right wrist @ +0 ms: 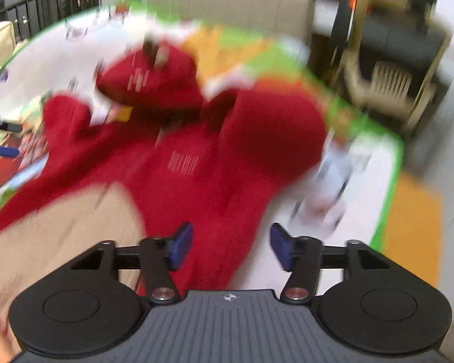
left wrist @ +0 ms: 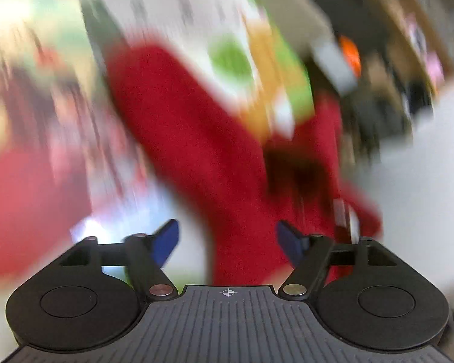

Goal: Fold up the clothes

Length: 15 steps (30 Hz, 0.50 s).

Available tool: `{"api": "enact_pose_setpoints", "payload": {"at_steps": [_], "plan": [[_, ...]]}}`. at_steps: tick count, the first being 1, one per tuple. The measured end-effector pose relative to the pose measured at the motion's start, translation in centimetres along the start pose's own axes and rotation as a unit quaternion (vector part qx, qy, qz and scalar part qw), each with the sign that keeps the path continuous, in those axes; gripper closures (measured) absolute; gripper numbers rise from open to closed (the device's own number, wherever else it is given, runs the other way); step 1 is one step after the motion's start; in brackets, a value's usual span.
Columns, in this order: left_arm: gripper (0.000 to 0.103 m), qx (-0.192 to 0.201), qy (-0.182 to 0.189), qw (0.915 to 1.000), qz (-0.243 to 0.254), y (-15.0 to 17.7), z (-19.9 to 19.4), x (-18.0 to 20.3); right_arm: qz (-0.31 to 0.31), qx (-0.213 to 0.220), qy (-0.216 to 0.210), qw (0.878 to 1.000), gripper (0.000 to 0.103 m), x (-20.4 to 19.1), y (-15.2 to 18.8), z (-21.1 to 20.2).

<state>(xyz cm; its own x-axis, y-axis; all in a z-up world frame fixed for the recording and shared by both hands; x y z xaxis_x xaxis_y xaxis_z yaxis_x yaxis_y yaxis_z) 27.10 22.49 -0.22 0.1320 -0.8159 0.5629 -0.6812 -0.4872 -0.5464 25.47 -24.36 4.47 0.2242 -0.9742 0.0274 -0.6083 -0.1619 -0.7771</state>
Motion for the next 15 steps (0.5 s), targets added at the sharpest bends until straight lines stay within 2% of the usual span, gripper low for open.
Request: {"api": "enact_pose_setpoints", "payload": {"at_steps": [2, 3, 5, 8, 9, 11, 12, 13, 14, 15], "plan": [[0.020, 0.045, -0.031, 0.9985, -0.007, -2.8, 0.8, -0.6, -0.064, 0.034, 0.036, 0.997, 0.027, -1.2, -2.6, 0.6], [0.020, 0.055, -0.045, 0.9975, -0.005, -3.7, 1.4, -0.6, -0.092, 0.040, 0.051, 0.994, 0.027, -2.0, -3.4, 1.7], [0.020, 0.051, -0.053, 0.9973, 0.006, -4.4, 2.5, -0.1, -0.147, 0.051, 0.080, 0.985, 0.027, -3.7, -5.0, 4.1], [0.011, 0.033, -0.029, 0.9986, 0.029, -2.9, 3.1, 1.3, -0.217, 0.044, 0.104, 0.970, 0.027, -6.3, -6.7, 9.2], [0.010, 0.028, -0.020, 0.9987, 0.037, -2.3, 3.3, 1.9, -0.245, 0.039, 0.113, 0.962, 0.027, -7.3, -6.8, 11.1], [0.010, 0.020, -0.003, 0.9983, 0.055, -1.3, 3.3, 2.8, -0.324, 0.038, 0.147, 0.934, 0.028, -8.9, -6.3, 15.1], [0.010, 0.018, 0.002, 0.9979, 0.062, -0.8, 3.2, 3.2, -0.363, 0.037, 0.165, 0.916, 0.039, -9.7, -6.0, 17.1], [0.010, 0.018, 0.005, 0.9975, 0.069, -0.5, 3.1, 3.4, -0.338, 0.031, 0.161, 0.927, 0.051, -8.7, -6.4, 17.1], [0.010, 0.018, 0.008, 0.9970, 0.075, -0.1, 2.9, 3.5, -0.309, 0.025, 0.156, 0.938, 0.071, -7.6, -6.9, 17.0], [0.009, 0.020, 0.009, 0.9966, 0.080, 0.0, 2.5, 3.4, -0.280, 0.019, 0.151, 0.948, 0.077, -6.5, -7.4, 17.0]]}}
Point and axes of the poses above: each gripper's, at about its wrist camera, not at the fingertips, and z roughly the way its jaws point, x to its right, y to its underside, the point moved 2 cm from there along z, roughly the way its jaws point, and after that the axes turned 6 degrees about z, right-handed, at the moved point
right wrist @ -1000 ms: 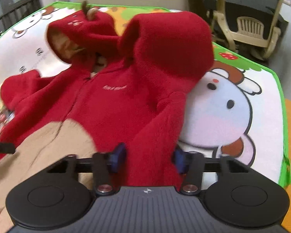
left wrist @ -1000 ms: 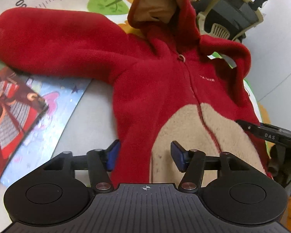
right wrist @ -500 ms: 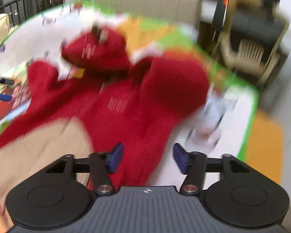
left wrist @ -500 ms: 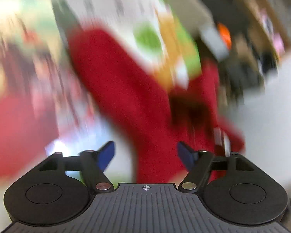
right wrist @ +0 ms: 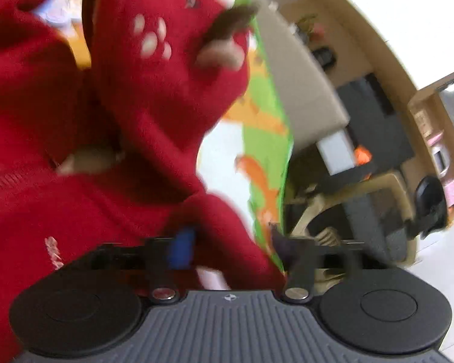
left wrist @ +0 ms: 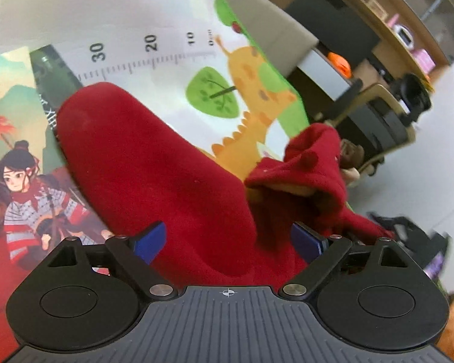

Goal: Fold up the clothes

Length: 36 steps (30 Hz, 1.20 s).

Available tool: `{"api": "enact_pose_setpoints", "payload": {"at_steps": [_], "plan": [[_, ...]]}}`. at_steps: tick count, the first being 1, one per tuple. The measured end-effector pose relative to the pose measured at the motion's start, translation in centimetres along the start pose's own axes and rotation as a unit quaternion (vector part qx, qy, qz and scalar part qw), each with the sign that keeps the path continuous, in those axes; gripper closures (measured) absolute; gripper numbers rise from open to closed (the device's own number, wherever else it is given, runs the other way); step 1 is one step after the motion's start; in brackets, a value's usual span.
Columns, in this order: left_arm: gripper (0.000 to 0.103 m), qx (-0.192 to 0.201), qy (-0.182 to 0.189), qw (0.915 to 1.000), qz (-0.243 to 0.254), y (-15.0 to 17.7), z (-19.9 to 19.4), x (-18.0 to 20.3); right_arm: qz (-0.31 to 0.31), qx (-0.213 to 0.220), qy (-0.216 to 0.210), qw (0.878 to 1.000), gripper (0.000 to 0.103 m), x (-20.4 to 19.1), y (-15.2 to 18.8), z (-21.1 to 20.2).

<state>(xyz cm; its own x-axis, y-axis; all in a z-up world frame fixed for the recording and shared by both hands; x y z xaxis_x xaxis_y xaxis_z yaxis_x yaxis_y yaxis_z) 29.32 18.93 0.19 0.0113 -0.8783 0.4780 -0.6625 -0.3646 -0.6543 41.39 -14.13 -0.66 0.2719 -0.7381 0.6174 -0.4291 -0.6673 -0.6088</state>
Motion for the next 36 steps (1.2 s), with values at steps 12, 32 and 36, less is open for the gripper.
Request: {"api": "enact_pose_setpoints", "payload": {"at_steps": [12, 32, 36], "plan": [[0.006, 0.025, -0.001, 0.9978, -0.061, 0.9, -2.4, -4.6, 0.568, 0.138, -0.062, 0.809, 0.085, 21.5, 10.7, -11.3], [0.005, 0.046, 0.114, 0.9916, 0.039, 0.2, -2.0, 2.2, 0.224, 0.094, -0.398, 0.885, 0.025, 1.7, -3.3, -11.6], [0.004, 0.027, 0.146, 0.9851, 0.086, 0.0, 0.8, 5.2, 0.249, 0.113, -0.321, 0.907, 0.020, 7.2, -4.2, -11.5]]}}
Point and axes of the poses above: each gripper's, at about its wrist camera, not at the fingertips, and z roughly the way its jaws point, x to its right, y to its underside, the point moved 2 cm from there along z, roughly the way its jaws point, and after that the axes turned 6 degrees about z, right-handed, at the moved point
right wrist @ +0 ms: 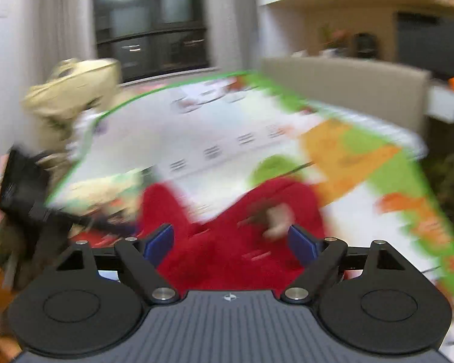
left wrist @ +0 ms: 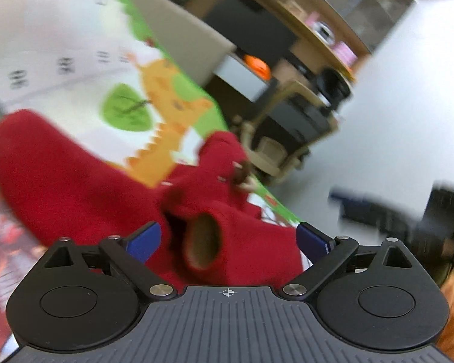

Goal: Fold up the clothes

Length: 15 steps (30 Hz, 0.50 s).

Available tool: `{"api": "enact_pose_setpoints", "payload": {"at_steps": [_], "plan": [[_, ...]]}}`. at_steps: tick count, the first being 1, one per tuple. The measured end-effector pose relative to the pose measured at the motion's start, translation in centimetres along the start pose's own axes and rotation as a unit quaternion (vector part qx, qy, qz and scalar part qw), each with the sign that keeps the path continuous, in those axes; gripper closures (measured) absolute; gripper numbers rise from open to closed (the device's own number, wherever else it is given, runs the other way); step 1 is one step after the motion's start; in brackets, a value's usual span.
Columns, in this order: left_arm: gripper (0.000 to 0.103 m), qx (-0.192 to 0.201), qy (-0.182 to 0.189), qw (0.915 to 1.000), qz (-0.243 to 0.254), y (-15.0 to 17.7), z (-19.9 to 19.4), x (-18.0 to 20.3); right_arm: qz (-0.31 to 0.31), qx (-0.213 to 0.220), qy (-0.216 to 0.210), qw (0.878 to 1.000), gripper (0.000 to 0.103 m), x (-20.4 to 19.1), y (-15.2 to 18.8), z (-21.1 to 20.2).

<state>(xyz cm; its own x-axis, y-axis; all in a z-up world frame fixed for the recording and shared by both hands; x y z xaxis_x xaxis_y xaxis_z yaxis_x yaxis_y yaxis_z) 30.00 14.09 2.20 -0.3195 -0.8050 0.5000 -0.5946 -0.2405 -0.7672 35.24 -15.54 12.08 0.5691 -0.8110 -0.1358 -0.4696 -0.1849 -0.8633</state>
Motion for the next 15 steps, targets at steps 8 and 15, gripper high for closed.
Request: {"api": "enact_pose_setpoints", "payload": {"at_steps": [8, 15], "plan": [[0.048, -0.039, -0.128, 0.9827, 0.128, 3.4, 8.4, 2.6, 0.110, -0.071, 0.003, 0.991, 0.020, 1.5, -0.4, 8.9], [0.084, -0.014, -0.089, 0.9914, 0.095, 3.6, 6.2, 2.3, 0.029, -0.150, 0.040, 0.987, 0.062, -0.5, 1.4, 16.1]]}}
Point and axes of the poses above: each gripper's, at about its wrist camera, not at the fingertips, and z roughly the way its jaws point, x to its right, y to its underside, the point moved 2 cm from there along z, roughly the way its jaws point, and after that the axes turned 6 degrees about z, right-handed, at the moved point
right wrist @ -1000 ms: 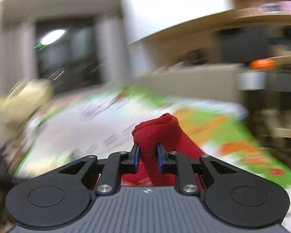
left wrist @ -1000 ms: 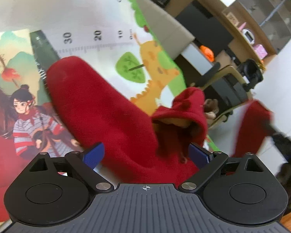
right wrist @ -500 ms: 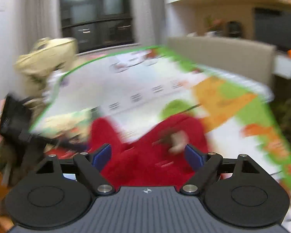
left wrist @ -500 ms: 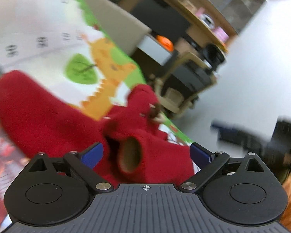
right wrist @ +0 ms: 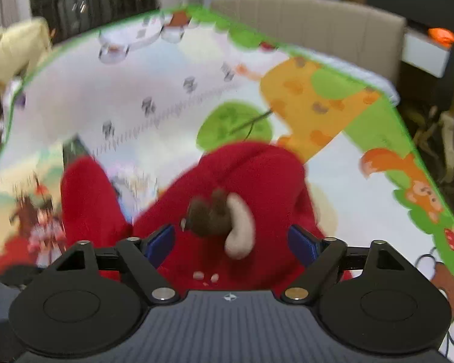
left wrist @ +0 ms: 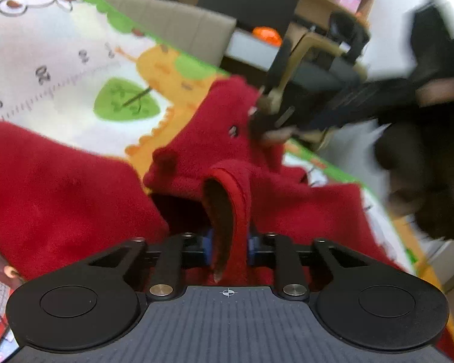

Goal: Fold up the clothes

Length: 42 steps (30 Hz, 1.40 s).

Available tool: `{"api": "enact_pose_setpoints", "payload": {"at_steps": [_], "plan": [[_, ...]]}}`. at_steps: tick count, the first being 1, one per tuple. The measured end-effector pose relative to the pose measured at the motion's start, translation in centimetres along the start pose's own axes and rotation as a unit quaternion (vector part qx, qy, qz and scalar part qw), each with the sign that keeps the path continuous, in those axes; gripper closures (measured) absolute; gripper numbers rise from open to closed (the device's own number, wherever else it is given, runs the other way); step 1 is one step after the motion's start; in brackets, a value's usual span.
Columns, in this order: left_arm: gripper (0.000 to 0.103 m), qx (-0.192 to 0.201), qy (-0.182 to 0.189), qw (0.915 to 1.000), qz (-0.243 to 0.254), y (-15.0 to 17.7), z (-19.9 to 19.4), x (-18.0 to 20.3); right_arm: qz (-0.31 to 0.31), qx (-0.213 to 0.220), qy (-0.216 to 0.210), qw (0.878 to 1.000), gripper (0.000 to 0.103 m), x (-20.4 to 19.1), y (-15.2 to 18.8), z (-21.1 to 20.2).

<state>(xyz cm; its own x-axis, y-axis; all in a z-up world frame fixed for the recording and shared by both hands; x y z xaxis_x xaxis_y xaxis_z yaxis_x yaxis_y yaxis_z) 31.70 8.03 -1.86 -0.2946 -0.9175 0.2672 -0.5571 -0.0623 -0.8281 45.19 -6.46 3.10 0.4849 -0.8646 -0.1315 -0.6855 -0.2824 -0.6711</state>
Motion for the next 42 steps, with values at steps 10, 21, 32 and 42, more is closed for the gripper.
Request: {"api": "enact_pose_setpoints", "payload": {"at_steps": [10, 21, 32, 42], "plan": [[0.056, -0.049, -0.013, 0.9980, -0.038, 1.5, 0.8, -1.6, -0.045, 0.169, 0.277, 0.945, 0.071, 4.3, -5.9, 0.6], [0.019, -0.007, -0.020, 0.9917, -0.127, 0.5, -2.4, -4.9, 0.072, 0.130, 0.083, 0.985, 0.032, 3.0, 4.8, -7.8], [0.025, 0.040, -0.242, 0.9229, -0.296, -0.3, -4.1, -17.1, 0.098, 0.173, 0.009, 0.980, 0.019, -0.4, 14.5, -13.8], [0.091, 0.079, -0.304, 0.9444, -0.097, -4.7, -3.8, -9.8, 0.195, 0.220, 0.024, 0.956, 0.011, 5.4, 18.5, -16.7]]}}
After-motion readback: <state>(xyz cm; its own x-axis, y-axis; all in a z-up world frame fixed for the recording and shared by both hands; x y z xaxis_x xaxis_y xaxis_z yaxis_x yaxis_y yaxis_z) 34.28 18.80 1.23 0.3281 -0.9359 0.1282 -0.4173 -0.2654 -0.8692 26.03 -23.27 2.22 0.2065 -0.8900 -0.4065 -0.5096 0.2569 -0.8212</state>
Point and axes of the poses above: each gripper's, at about its wrist camera, not at the fingertips, and z roughly the way its jaws point, x to its right, y to its underside, the point moved 2 cm from there along z, roughly the way its jaws point, and after that the axes turned 6 degrees about z, right-handed, at the moved point
